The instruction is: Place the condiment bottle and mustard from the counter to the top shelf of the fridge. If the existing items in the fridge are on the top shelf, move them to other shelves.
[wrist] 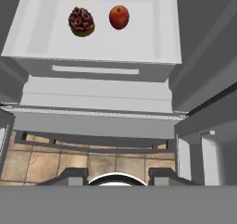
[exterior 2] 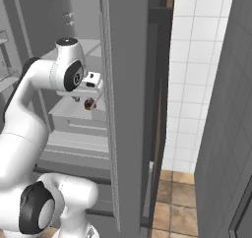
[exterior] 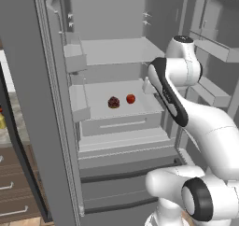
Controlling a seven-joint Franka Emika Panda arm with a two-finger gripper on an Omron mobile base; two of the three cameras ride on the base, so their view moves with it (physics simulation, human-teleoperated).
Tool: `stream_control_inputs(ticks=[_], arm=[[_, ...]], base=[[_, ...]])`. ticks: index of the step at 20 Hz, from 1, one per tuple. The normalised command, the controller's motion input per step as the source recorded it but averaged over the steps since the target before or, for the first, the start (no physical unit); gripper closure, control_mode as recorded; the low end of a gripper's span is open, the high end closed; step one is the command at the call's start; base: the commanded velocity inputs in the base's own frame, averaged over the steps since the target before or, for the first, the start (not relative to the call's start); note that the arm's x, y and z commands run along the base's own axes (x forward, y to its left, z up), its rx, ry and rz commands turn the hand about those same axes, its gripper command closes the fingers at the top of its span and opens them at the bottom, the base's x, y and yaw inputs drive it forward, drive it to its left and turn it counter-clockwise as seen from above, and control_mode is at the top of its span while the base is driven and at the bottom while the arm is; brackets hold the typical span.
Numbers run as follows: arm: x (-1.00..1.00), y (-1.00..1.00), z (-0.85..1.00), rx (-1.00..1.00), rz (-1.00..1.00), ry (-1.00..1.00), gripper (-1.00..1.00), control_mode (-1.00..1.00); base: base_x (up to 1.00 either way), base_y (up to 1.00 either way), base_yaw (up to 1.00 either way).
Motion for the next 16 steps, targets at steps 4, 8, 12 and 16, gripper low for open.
stream_control_inputs(ticks=[4,8,12,16], arm=[[-0.34,0.02,-0.1,-0.01,-0.01,0.0,-1.0,-1.0],[-0.88,0.05,-0.13,0.0,0.0,0.0,-1.0,-1.0],[-0.98,0.0,0.0,0.0,0.0,-0.02,-1.0,-1.0],[-1.0,0.0,0.0,0.0,0.0,-0.07,-1.0,-1.0]], base=[[0.0,0.0,0.0],[0.0,0.0,0.0],[0.0,0.0,0.0],[0.0,0.0,0.0]])
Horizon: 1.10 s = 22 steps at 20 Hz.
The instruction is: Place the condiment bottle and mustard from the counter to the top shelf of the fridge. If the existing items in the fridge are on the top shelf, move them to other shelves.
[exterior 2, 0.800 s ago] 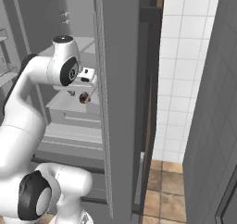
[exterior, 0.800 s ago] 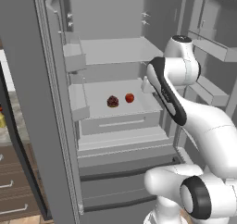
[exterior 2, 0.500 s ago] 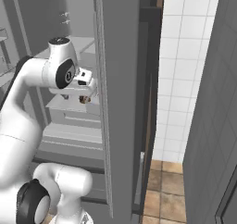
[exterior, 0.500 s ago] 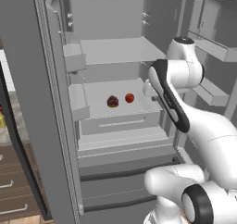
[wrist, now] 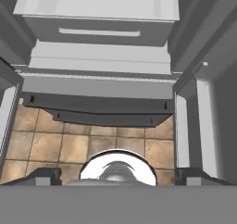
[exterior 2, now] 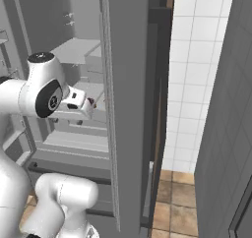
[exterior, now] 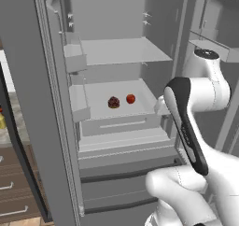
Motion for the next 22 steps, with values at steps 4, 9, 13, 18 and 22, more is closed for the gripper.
stream_control_inputs(ticks=[4,9,13,18,22], arm=[[-0.99,0.08,0.02,-0.01,0.0,-0.02,-1.0,-1.0],[-0.76,0.26,0.06,-0.01,0.08,-0.01,-1.0,-1.0],[-0.11,0.07,0.0,0.0,0.04,-0.02,-1.0,1.0],[0.0,0.0,0.0,0.0,0.0,0.0,-1.0,1.0],[0.0,0.0,0.0,0.0,0.0,0.0,-1.0,1.0]], base=[[0.0,0.0,0.0],[0.0,0.0,0.0],[-0.46,0.21,0.15],[-0.95,0.04,0.24],[-0.63,0.17,0.27]])
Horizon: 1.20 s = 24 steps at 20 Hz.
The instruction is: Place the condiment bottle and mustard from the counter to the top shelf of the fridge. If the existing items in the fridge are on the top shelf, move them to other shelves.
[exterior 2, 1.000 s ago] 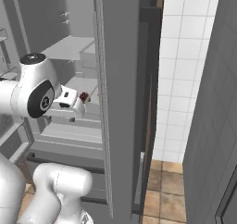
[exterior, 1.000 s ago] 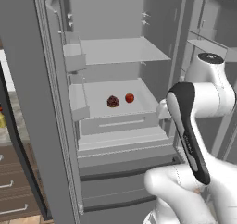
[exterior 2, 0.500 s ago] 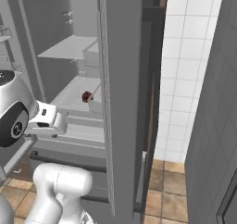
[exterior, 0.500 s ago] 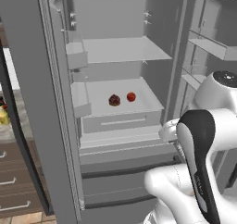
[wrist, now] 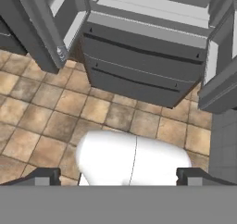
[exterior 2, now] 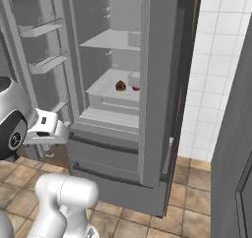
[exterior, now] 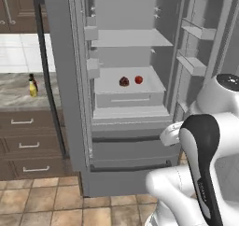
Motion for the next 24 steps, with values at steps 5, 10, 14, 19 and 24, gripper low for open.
stream_control_inputs(ticks=[5,10,14,19,24], arm=[[0.0,0.0,0.0,0.0,0.0,0.0,-1.0,1.0],[0.0,0.0,0.0,0.0,0.0,0.0,-1.0,1.0],[0.0,0.0,0.0,0.0,0.0,0.0,-1.0,1.0],[0.0,0.0,0.0,0.0,0.0,0.0,-1.0,1.0],[0.0,0.0,0.0,0.0,0.0,0.0,-1.0,1.0]], base=[[-0.5,0.26,0.41],[-0.52,0.24,0.48],[-0.51,0.3,0.59],[-0.18,0.49,0.6],[0.1,0.63,0.46]])
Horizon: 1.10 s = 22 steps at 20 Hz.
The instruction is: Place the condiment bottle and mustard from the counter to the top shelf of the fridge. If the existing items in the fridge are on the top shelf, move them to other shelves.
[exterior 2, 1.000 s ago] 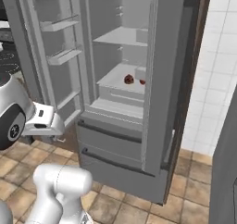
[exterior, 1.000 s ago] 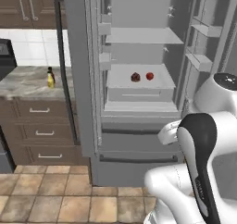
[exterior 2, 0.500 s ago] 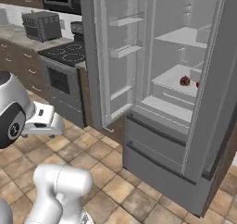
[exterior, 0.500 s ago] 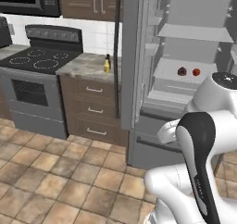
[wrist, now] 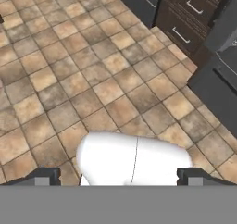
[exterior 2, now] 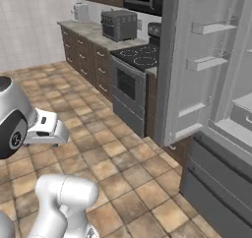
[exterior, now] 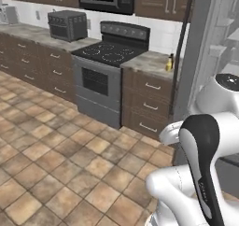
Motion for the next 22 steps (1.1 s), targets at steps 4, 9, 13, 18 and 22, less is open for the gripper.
stream_control_inputs(ticks=[4,9,13,18,22], arm=[[0.0,0.0,0.0,0.0,0.0,0.0,-1.0,1.0],[0.0,0.0,0.0,0.0,0.0,0.0,-1.0,1.0],[0.0,0.0,0.0,0.0,0.0,0.0,-1.0,1.0],[0.0,0.0,0.0,0.0,0.0,0.0,-1.0,1.0],[0.0,0.0,0.0,0.0,0.0,0.0,-1.0,1.0]], base=[[0.25,0.47,0.33],[0.82,0.5,0.04],[1.0,0.63,0.0],[0.95,0.48,-0.09],[0.81,0.17,-0.53]])
